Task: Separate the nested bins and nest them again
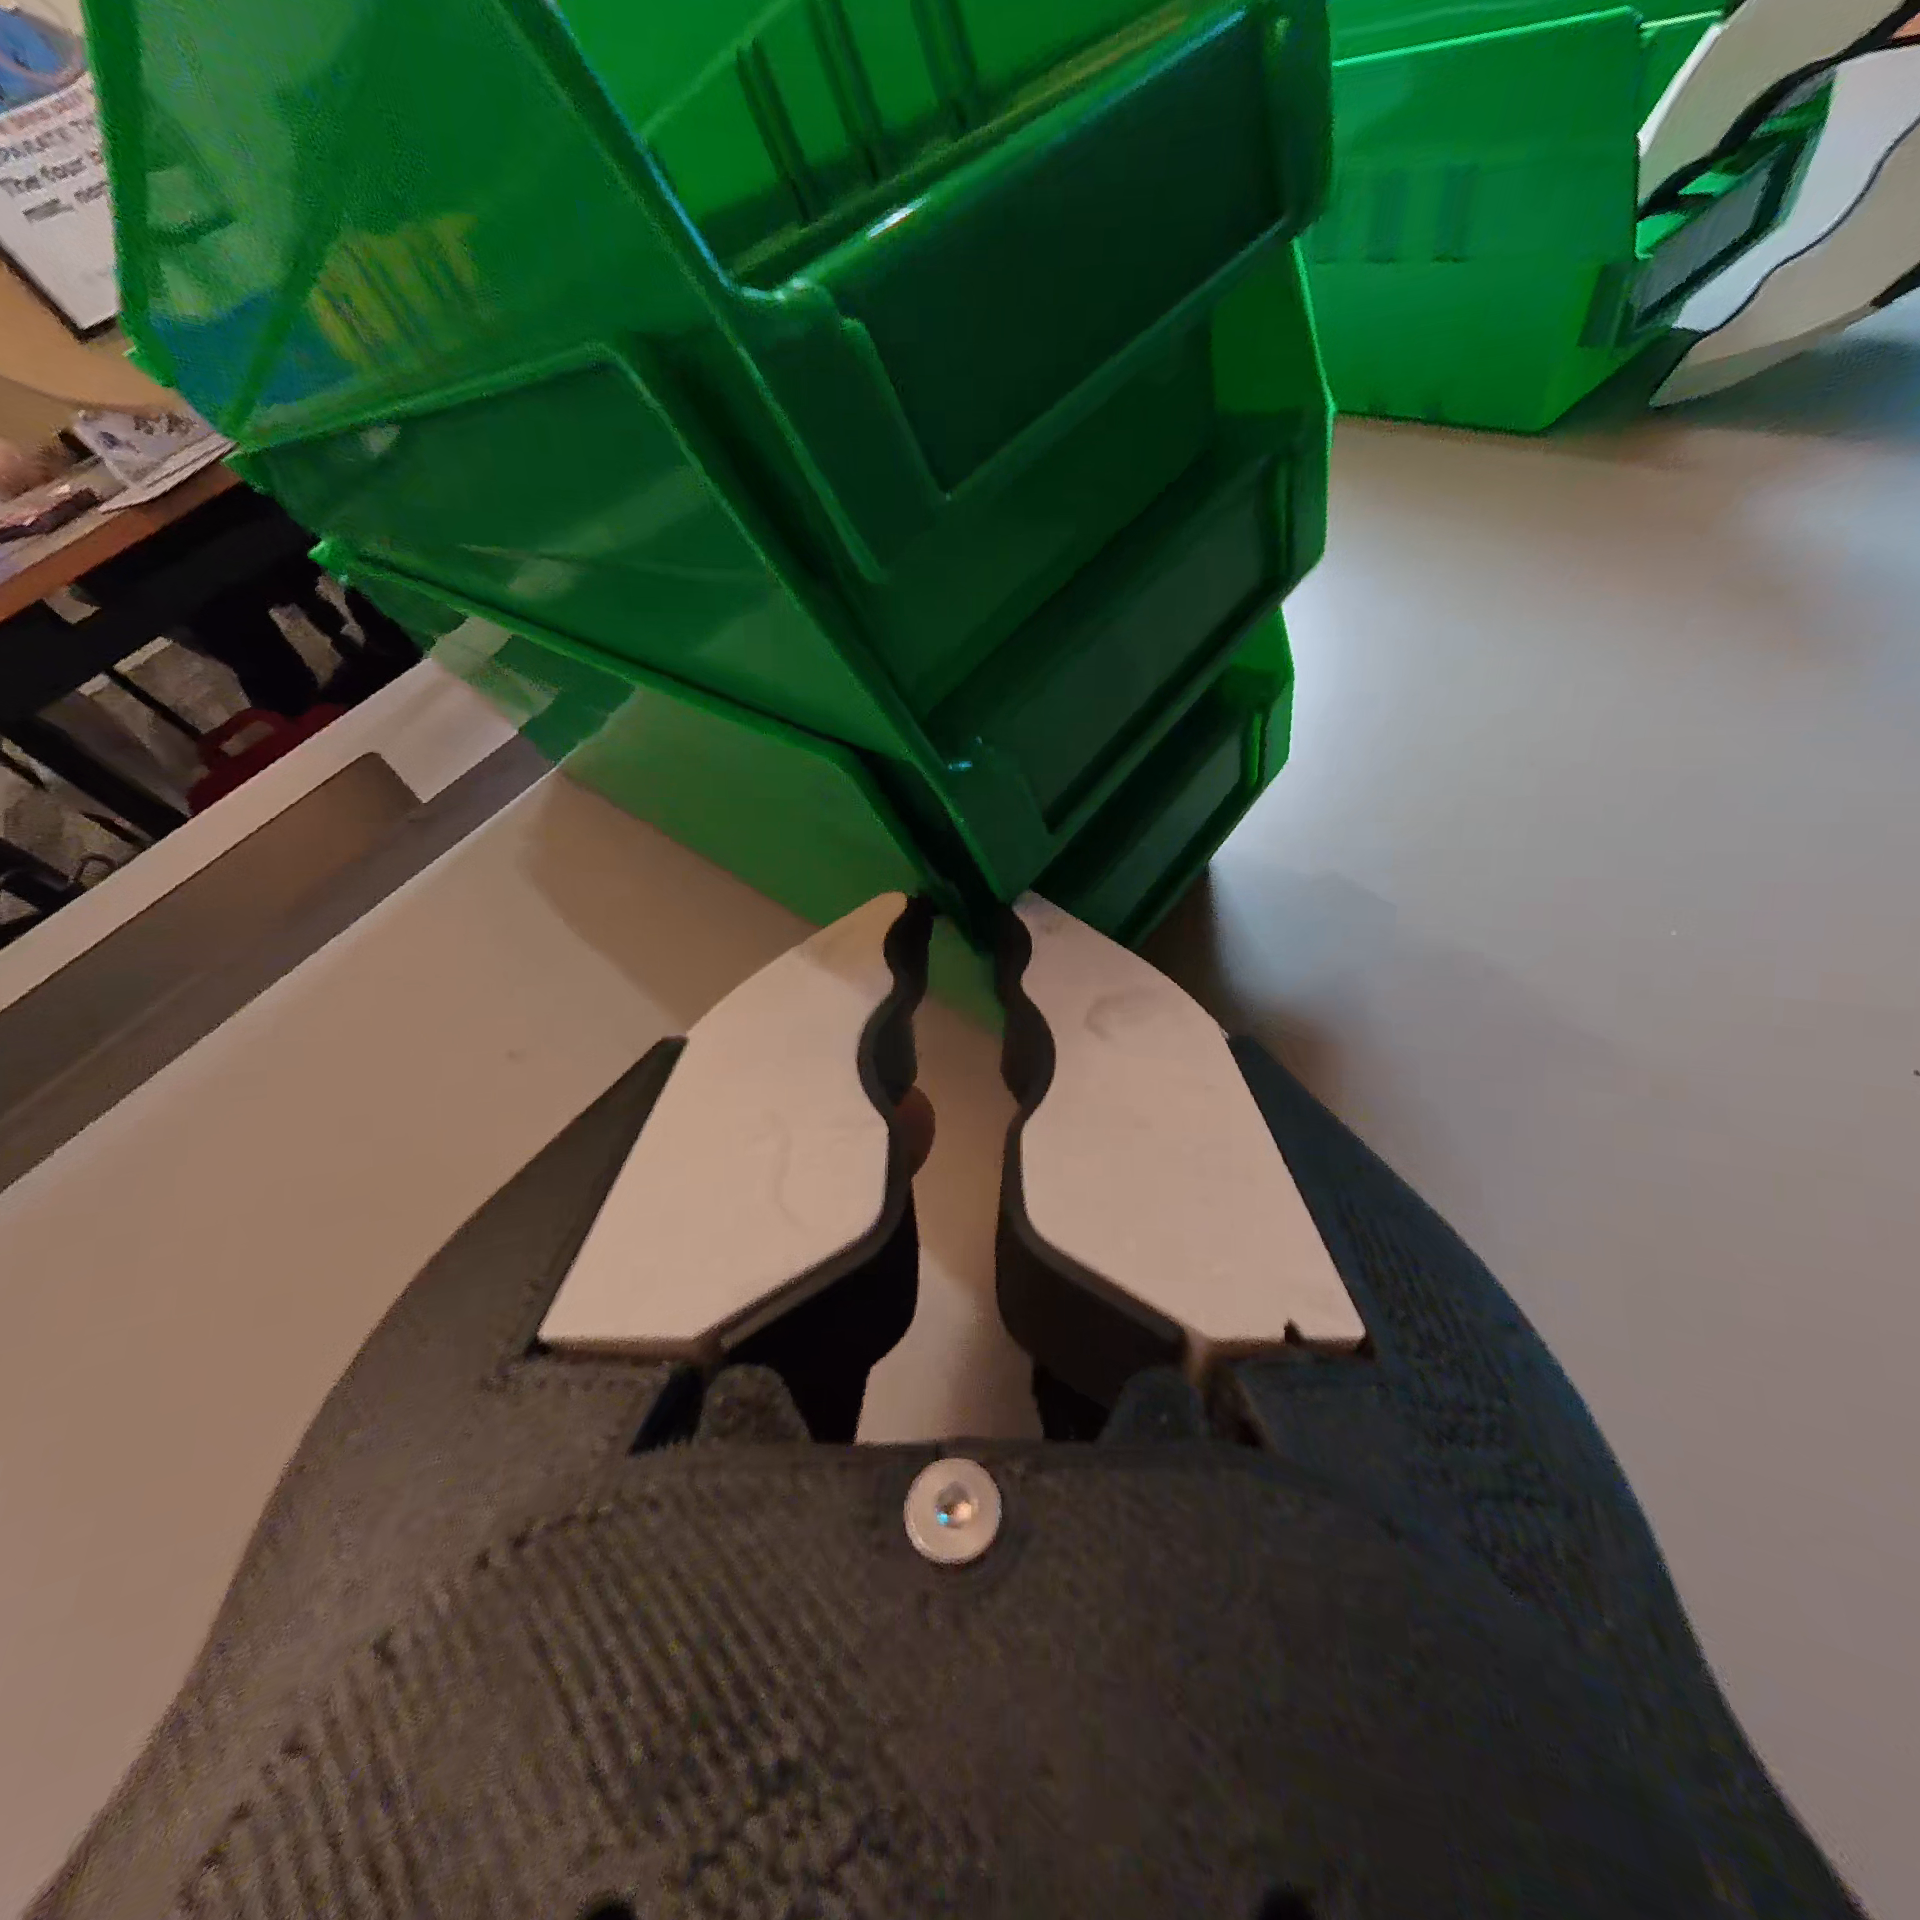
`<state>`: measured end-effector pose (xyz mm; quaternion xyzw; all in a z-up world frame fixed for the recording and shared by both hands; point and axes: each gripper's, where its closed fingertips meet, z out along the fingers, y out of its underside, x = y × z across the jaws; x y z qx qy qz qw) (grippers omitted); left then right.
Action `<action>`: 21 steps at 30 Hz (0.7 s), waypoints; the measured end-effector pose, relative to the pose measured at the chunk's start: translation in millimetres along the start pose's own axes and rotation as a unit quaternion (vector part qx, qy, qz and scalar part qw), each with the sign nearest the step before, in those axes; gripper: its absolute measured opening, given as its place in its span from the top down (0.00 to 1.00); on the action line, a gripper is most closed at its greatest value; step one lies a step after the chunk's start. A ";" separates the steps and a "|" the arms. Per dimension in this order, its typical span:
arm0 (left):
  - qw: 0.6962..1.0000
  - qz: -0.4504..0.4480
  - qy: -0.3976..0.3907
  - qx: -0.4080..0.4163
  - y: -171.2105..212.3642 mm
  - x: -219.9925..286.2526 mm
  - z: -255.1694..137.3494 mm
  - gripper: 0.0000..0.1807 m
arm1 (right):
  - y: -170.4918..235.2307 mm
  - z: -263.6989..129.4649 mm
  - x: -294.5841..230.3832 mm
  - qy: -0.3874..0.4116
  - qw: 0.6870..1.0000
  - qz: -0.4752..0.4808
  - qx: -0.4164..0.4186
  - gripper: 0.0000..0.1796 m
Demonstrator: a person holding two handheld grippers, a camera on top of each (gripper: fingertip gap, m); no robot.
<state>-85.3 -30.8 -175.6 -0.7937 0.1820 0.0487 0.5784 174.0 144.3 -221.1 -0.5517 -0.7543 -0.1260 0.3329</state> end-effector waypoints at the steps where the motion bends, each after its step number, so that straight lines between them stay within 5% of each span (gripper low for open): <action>1: 1.000 0.008 0.005 0.001 -1.4 2.1 1.4 0.94 | -0.2 0.1 0.0 -0.001 1.000 -0.001 0.000 0.74; 21: 0.991 0.098 0.088 0.032 -21.9 40.8 26.7 0.97 | -5.5 6.1 0.8 -0.008 0.999 -0.034 -0.016 0.80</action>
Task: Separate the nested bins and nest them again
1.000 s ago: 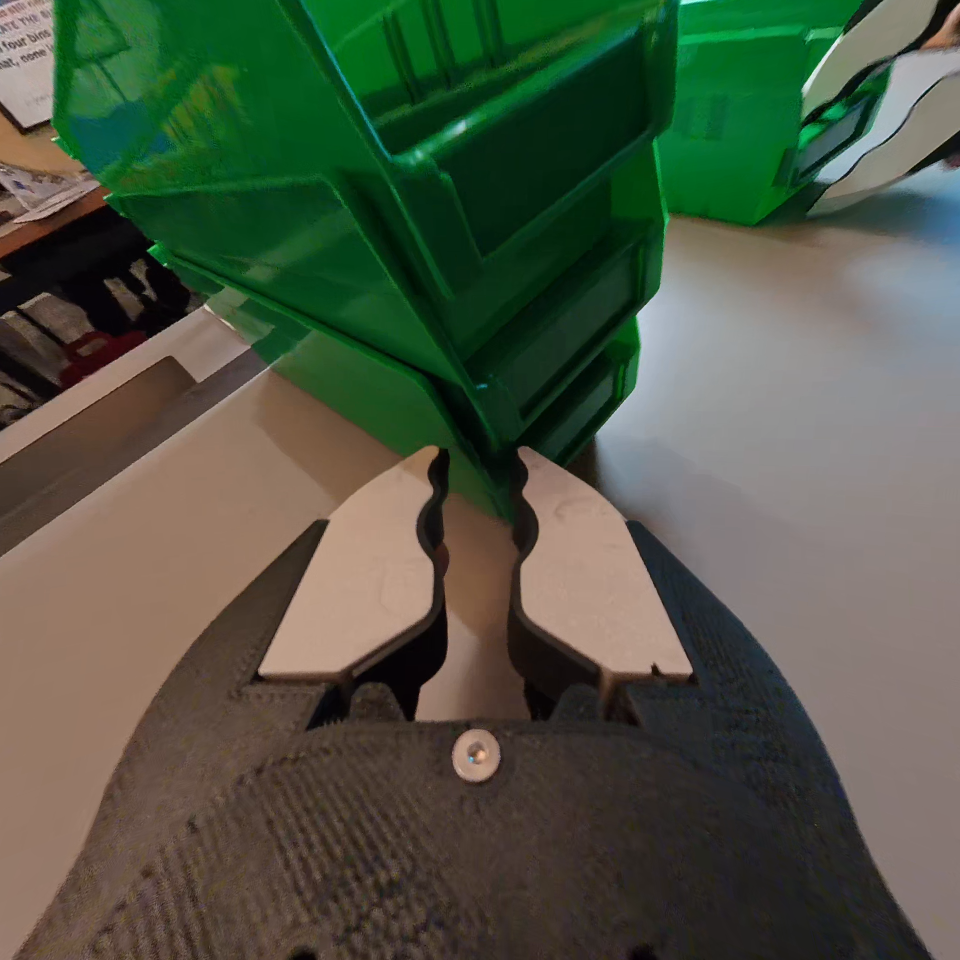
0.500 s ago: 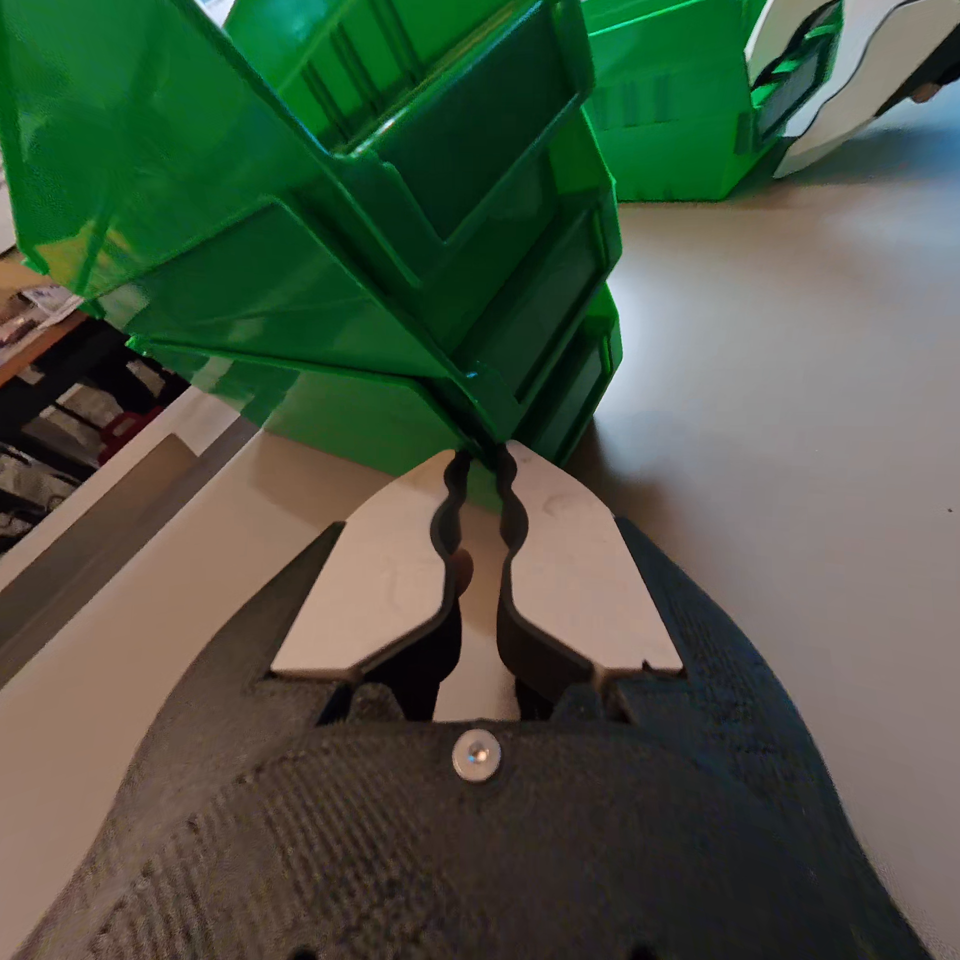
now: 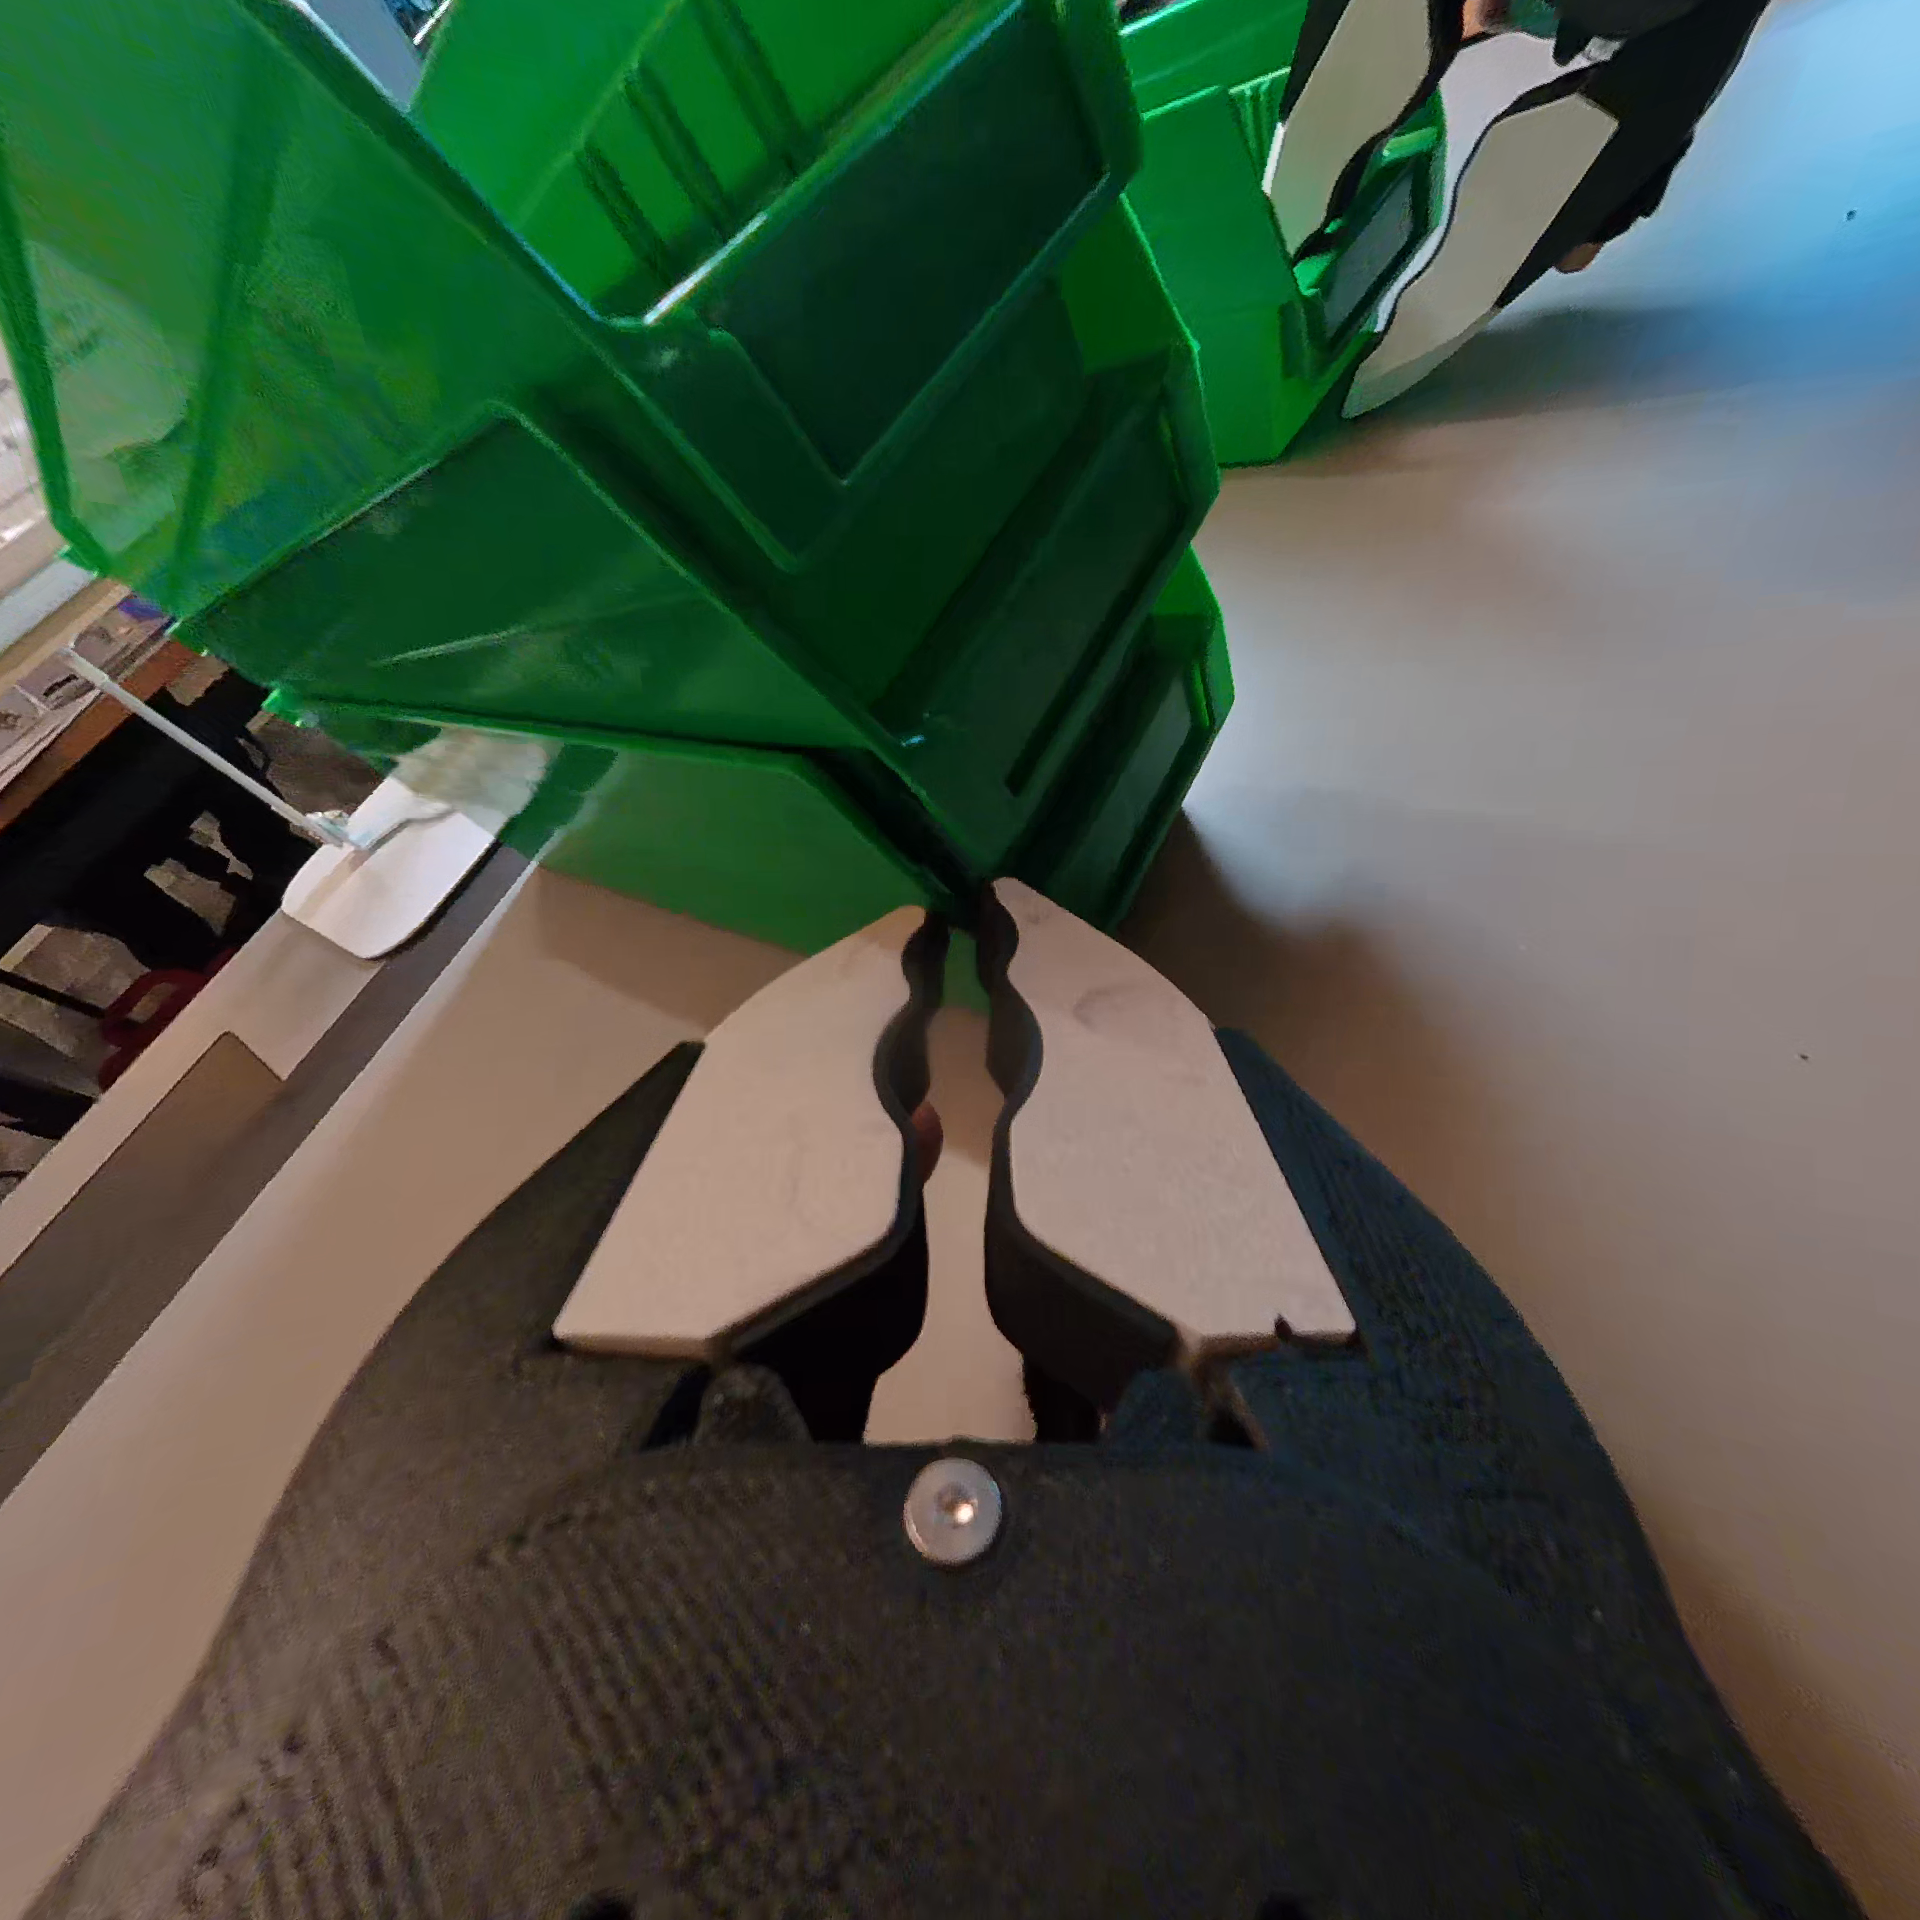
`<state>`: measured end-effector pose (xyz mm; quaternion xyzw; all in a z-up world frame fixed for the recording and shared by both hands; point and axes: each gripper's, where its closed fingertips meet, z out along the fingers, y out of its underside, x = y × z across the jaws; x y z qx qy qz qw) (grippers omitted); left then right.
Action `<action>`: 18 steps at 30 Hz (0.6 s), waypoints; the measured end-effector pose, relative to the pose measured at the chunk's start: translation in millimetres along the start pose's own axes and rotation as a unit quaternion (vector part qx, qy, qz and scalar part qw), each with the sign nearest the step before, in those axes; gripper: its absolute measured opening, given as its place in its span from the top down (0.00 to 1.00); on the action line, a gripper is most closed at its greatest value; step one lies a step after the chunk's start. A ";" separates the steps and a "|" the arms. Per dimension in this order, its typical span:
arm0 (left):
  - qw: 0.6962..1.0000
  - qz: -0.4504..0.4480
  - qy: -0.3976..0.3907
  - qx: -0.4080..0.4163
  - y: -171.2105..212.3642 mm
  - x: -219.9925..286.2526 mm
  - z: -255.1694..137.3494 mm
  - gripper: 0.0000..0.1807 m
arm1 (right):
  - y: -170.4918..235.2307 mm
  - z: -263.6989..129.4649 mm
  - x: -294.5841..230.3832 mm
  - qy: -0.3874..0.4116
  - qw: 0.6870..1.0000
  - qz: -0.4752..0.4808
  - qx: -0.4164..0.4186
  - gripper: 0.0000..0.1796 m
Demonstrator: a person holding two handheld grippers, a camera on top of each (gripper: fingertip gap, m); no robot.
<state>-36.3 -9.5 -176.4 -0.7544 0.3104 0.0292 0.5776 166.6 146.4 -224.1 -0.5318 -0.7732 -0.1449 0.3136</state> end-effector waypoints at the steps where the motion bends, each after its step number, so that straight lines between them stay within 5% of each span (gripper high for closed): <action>1: 1.000 -0.007 -0.004 0.000 0.0 -1.7 1.8 0.96 | -0.2 1.1 0.4 -0.002 1.000 -0.002 -0.003 0.81; 10: 0.997 -0.069 0.021 0.019 -11.8 8.2 -12.3 0.80 | -2.9 -0.9 -2.1 -0.003 1.000 -0.028 -0.003 0.85; 18: 0.994 -0.106 -0.008 0.036 -15.3 3.4 -69.9 0.77 | -16.4 -56.6 -3.7 0.022 0.998 -0.051 0.024 0.85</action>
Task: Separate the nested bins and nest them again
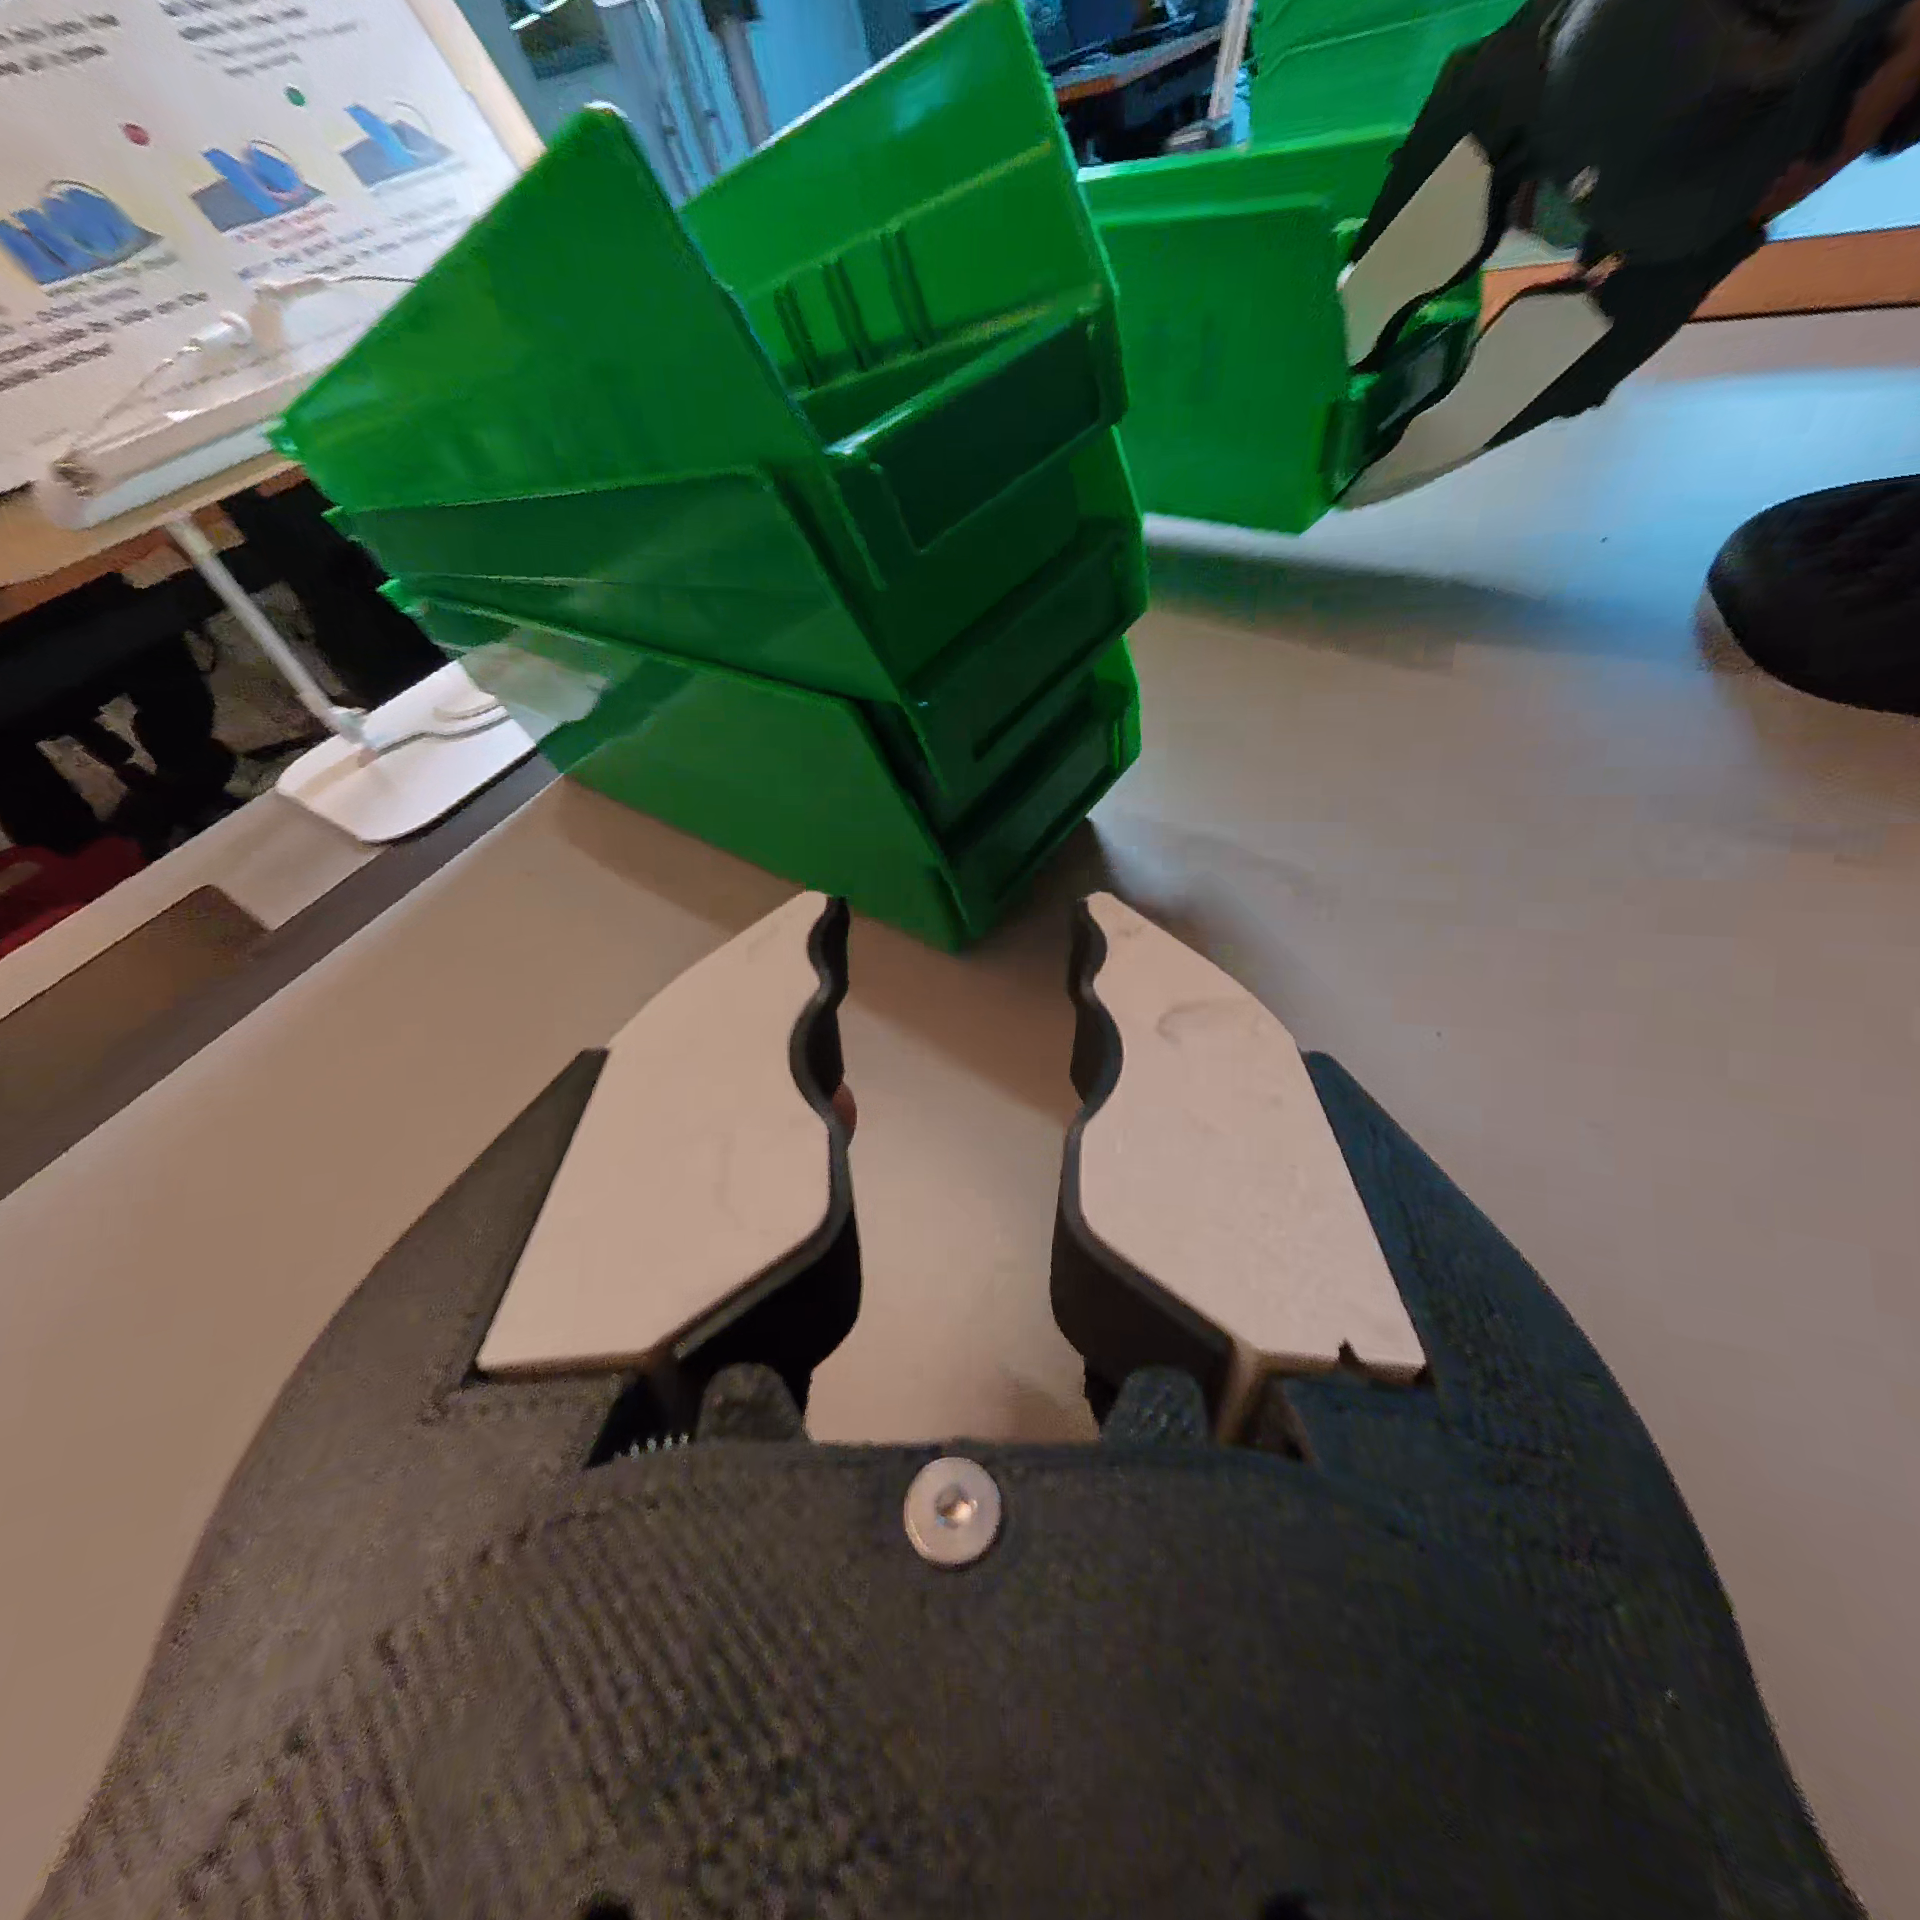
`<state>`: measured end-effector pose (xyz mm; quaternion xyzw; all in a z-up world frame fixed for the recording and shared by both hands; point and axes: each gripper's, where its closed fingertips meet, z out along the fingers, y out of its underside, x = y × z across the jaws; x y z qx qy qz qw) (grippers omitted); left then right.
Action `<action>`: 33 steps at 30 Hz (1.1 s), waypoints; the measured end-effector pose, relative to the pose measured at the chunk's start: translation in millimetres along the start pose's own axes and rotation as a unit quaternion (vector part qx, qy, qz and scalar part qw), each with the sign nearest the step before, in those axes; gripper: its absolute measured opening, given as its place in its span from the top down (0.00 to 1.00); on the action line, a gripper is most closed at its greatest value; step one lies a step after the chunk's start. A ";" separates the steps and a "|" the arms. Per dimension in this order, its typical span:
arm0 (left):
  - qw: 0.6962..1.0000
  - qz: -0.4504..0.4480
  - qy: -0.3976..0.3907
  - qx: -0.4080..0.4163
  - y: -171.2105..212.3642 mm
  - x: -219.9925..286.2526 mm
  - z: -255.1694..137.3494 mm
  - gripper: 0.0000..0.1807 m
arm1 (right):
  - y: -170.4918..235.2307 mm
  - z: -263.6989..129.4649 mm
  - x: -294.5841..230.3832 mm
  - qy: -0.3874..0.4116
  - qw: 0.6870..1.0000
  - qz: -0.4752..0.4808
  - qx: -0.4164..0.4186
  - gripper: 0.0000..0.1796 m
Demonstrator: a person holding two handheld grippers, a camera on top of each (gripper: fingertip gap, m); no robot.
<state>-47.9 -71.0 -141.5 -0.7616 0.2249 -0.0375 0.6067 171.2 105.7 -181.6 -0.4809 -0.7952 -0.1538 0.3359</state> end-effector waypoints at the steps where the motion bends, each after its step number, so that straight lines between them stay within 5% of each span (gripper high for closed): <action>1: 1.000 -0.002 -0.009 0.000 0.7 -2.2 -6.3 0.77 | -3.6 -10.8 4.1 0.006 1.000 -0.004 0.003 0.85; 15: 0.994 -0.082 -0.056 -0.047 33.4 -12.5 -39.7 0.67 | -135.0 -160.1 113.8 0.058 0.994 -0.035 0.086 0.85; 22: 0.995 -0.072 -0.053 -0.049 34.2 -8.6 -37.5 0.67 | -189.9 -142.7 117.2 -0.026 0.997 -0.027 0.072 0.84; 33: 0.995 -0.074 -0.052 -0.042 31.2 -8.6 -39.7 0.66 | -216.3 -91.4 99.3 -0.089 0.994 -0.056 0.035 0.84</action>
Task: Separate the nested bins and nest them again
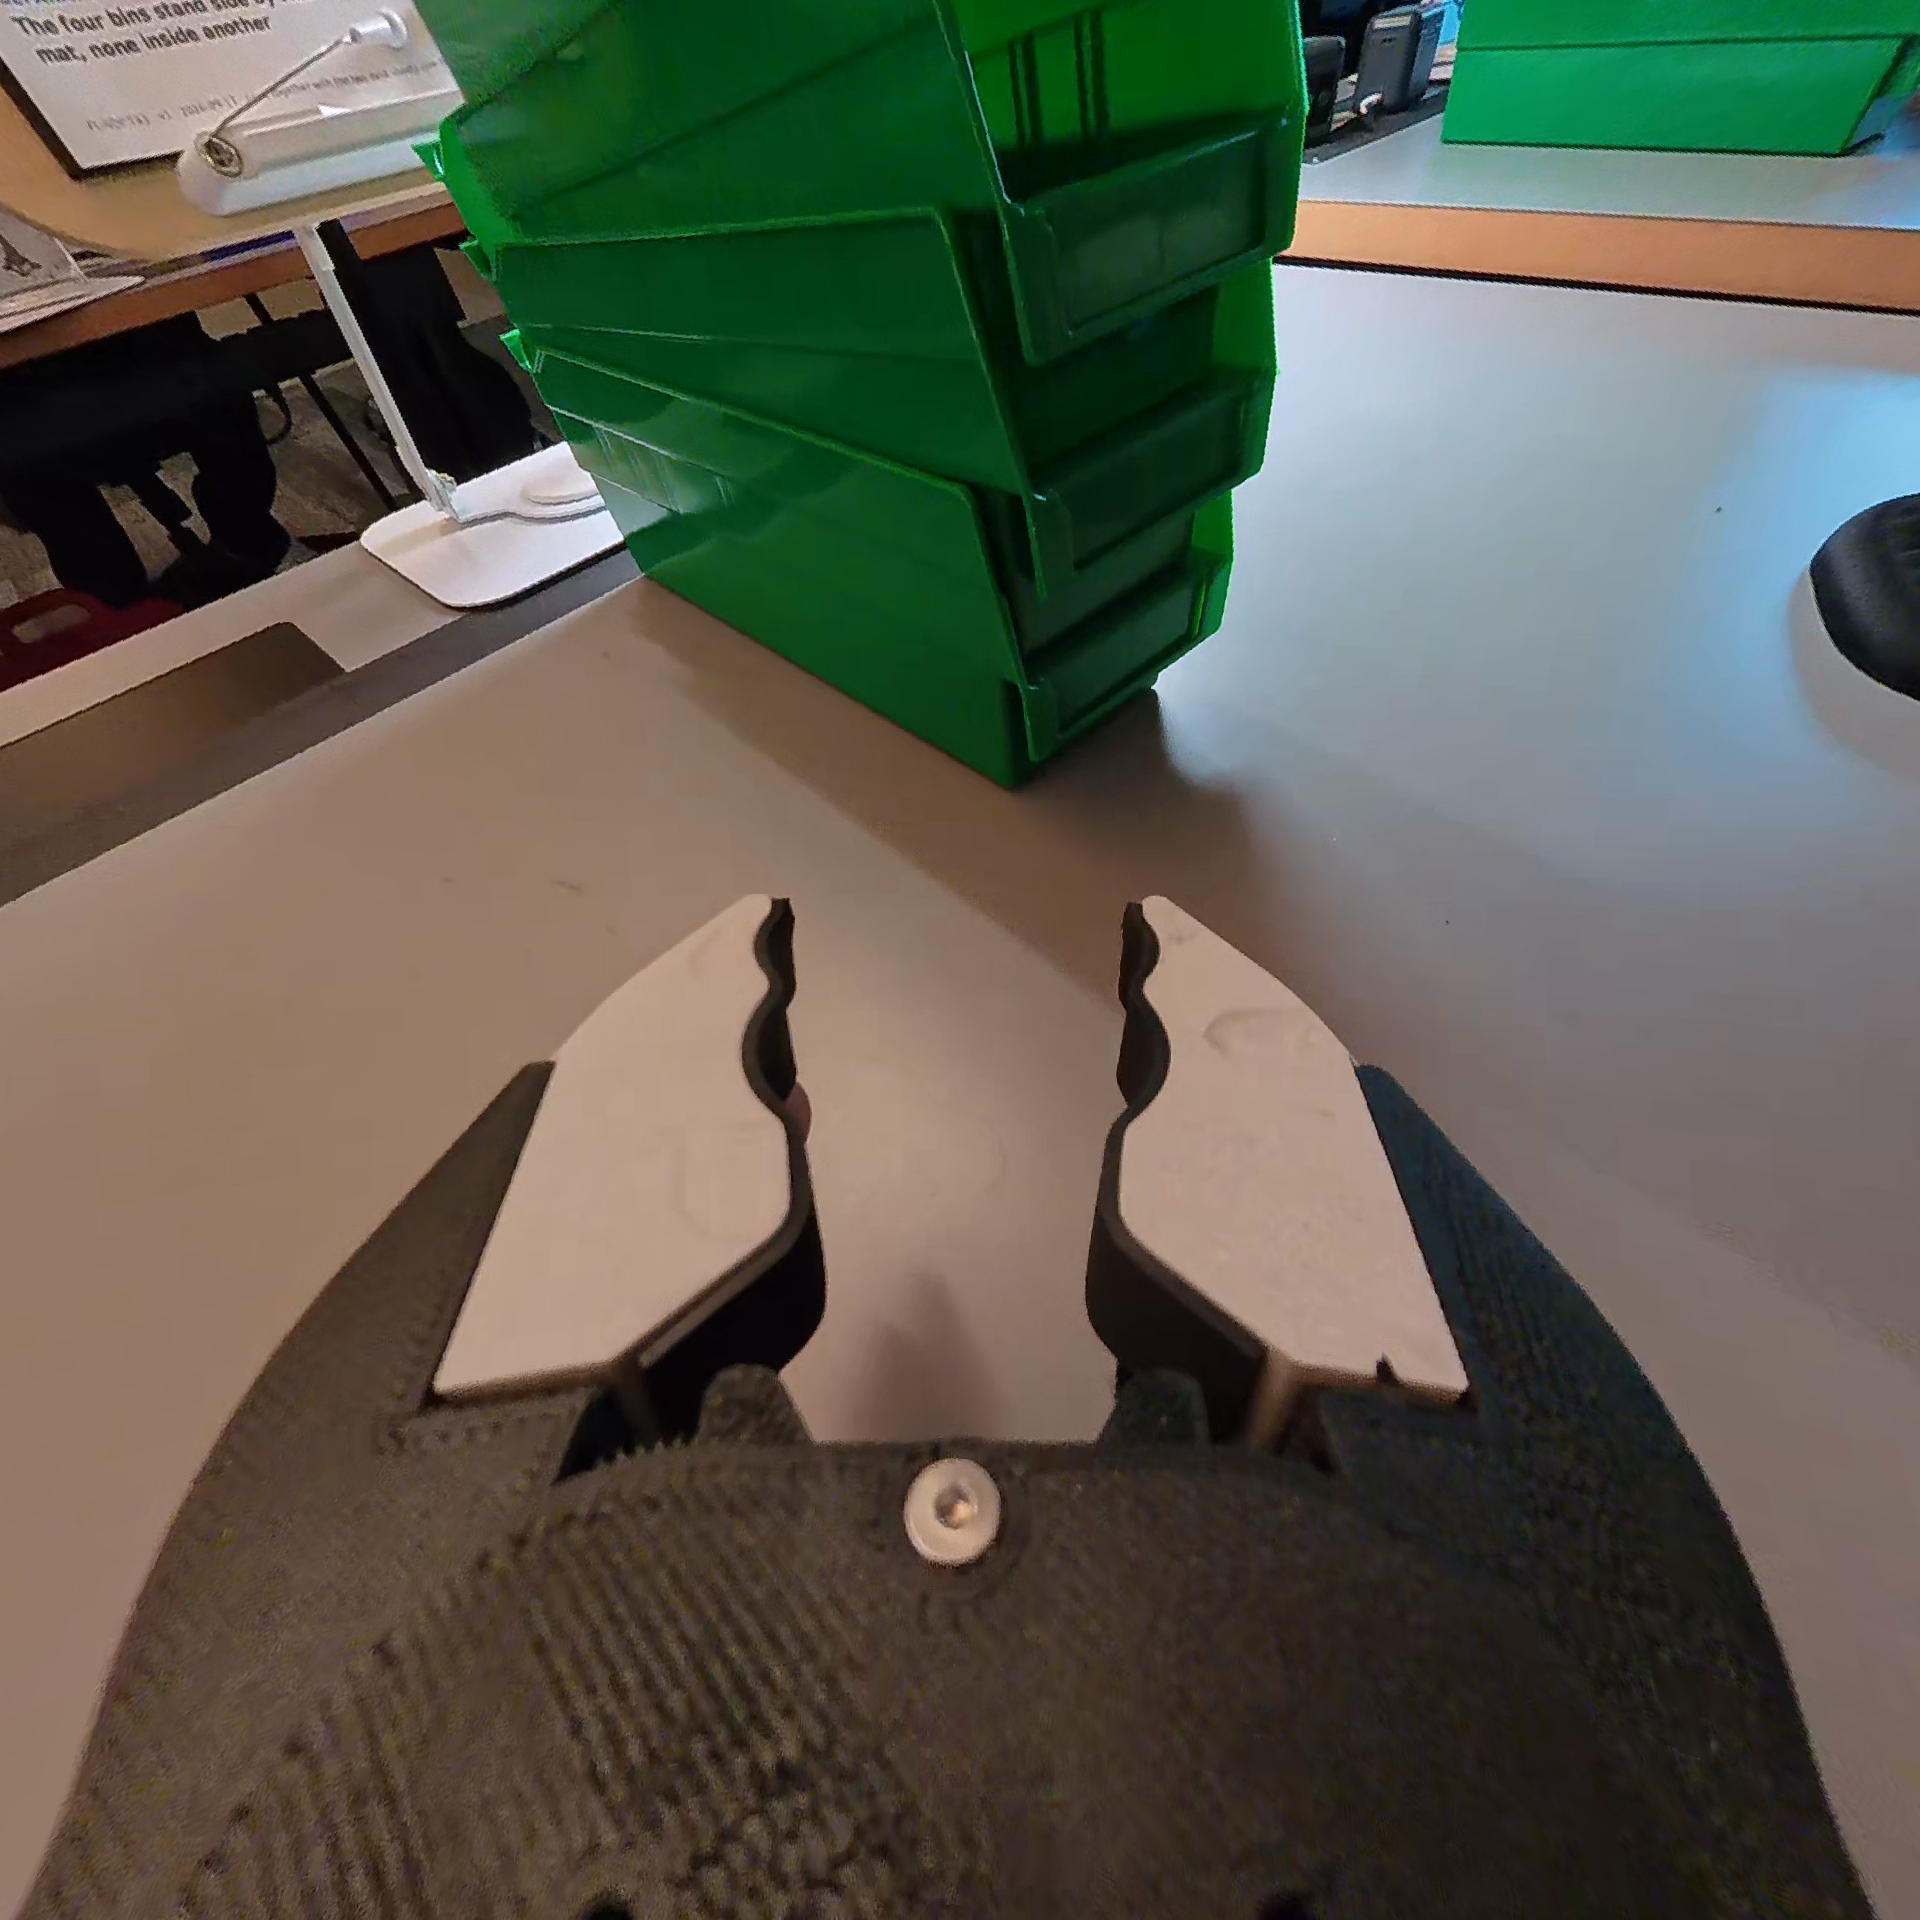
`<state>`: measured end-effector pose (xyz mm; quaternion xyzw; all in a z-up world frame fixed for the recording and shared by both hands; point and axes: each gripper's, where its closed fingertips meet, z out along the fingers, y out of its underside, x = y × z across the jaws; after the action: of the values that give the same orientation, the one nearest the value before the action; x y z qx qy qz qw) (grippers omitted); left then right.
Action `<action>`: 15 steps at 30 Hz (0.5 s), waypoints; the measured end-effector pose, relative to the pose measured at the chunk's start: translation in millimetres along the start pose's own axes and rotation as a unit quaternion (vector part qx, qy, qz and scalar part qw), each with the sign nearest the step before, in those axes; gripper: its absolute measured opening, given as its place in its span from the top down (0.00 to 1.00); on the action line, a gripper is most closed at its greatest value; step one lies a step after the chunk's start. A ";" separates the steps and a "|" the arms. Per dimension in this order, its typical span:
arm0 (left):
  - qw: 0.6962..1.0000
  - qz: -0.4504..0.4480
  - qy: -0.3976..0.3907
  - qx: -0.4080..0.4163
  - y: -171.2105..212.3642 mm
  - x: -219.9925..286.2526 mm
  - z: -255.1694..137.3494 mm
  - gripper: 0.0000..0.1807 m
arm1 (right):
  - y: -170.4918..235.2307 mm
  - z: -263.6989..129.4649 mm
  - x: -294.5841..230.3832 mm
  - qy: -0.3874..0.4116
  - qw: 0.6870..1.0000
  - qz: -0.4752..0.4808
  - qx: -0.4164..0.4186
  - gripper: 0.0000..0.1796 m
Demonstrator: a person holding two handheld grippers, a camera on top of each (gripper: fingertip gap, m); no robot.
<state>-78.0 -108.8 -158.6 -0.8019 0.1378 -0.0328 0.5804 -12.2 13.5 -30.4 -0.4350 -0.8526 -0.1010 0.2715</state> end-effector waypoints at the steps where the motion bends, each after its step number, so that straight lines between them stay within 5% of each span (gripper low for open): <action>1: 1.000 0.000 0.000 0.001 -0.2 -0.1 -0.2 0.66 | -2.5 3.5 -2.0 -0.009 1.000 0.001 0.001 0.84; 10: 1.000 0.000 -0.001 0.007 -2.5 -1.0 -2.5 0.67 | 0.7 38.1 -15.0 -0.006 1.000 -0.019 -0.001 0.83; 15: 1.000 -0.001 -0.002 0.005 -1.5 -1.2 -1.9 0.67 | -6.6 11.2 -18.4 0.007 0.998 -0.001 0.059 0.75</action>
<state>-79.3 -109.8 -156.4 -0.7989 0.1362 -0.0326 0.5849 -13.0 1.5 -49.5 -0.4168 -0.8556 -0.0536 0.3022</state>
